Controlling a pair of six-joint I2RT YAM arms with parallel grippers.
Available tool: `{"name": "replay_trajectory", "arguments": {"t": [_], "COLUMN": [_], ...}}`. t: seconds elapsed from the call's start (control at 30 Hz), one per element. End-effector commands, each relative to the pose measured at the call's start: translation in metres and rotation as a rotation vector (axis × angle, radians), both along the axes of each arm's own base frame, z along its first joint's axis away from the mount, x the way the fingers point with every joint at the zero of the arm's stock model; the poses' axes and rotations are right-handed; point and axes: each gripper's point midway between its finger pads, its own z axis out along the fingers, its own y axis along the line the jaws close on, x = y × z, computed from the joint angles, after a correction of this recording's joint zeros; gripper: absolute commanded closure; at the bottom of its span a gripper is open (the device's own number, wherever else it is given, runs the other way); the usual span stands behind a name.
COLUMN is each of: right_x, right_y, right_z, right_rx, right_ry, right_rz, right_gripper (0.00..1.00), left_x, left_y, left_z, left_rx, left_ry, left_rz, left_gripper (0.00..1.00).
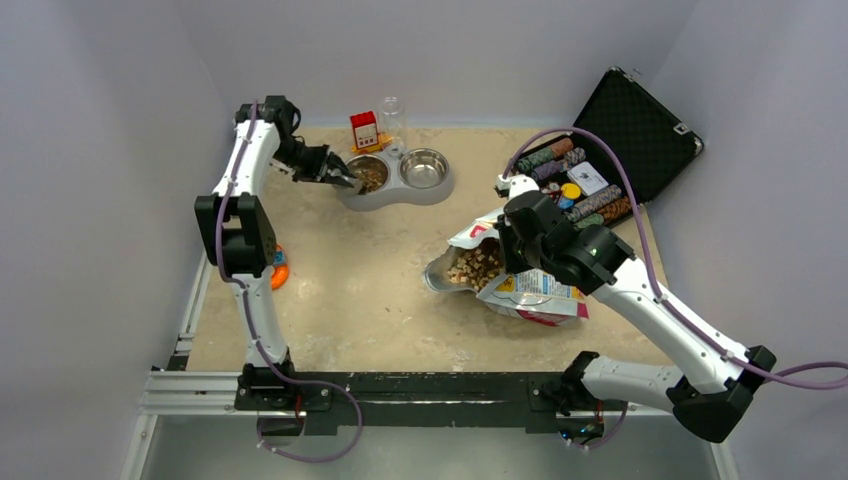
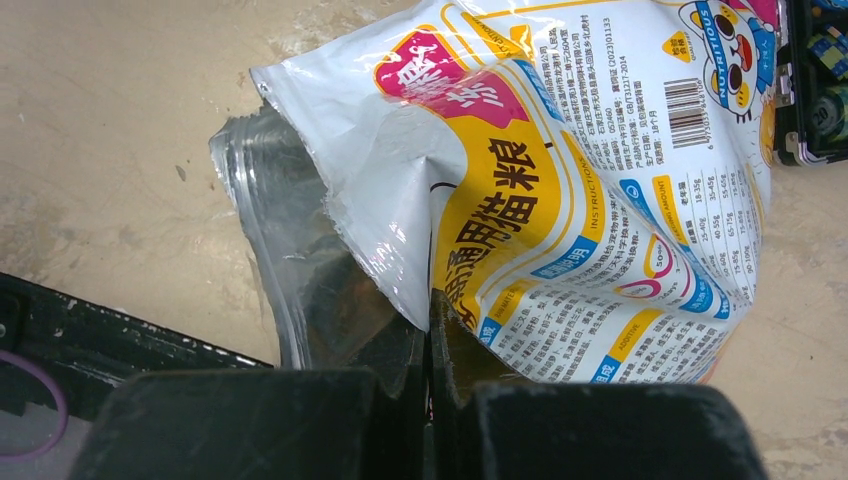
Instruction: Serve the pet food
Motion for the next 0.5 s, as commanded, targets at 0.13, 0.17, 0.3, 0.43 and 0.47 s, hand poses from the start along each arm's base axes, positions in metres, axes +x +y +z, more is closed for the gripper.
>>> {"name": "replay_trajectory", "arguments": {"t": [0.13,0.17,0.3,0.43,0.47], "right_x": [0.030,0.031,0.033,0.034,0.034], "right_y": [0.006,0.006,0.006,0.006,0.006], "right_z": [0.041,0.041,0.042,0.043,0.043], "right_rx": [0.107,0.107,0.108,0.105,0.105], "right_ry": [-0.158,-0.159,-0.161,-0.164,-0.164], "right_rz": [-0.093,-0.095,-0.102,-0.107,-0.108], "right_gripper": [1.00,1.00,1.00,1.00,1.00], "left_x": [0.009,0.009,0.003,0.004,0.004], "left_y": [-0.012,-0.017,-0.023,-0.028,-0.029], "left_z": [0.020,0.021,0.027,0.042,0.045], "left_rx": [-0.060,-0.062,-0.042,-0.039,-0.037], "left_ry": [0.099,0.105,0.150,0.111,0.105], "left_rz": [0.054,0.053,0.061,0.075,0.082], "left_gripper": [1.00,1.00,1.00,1.00,1.00]}}
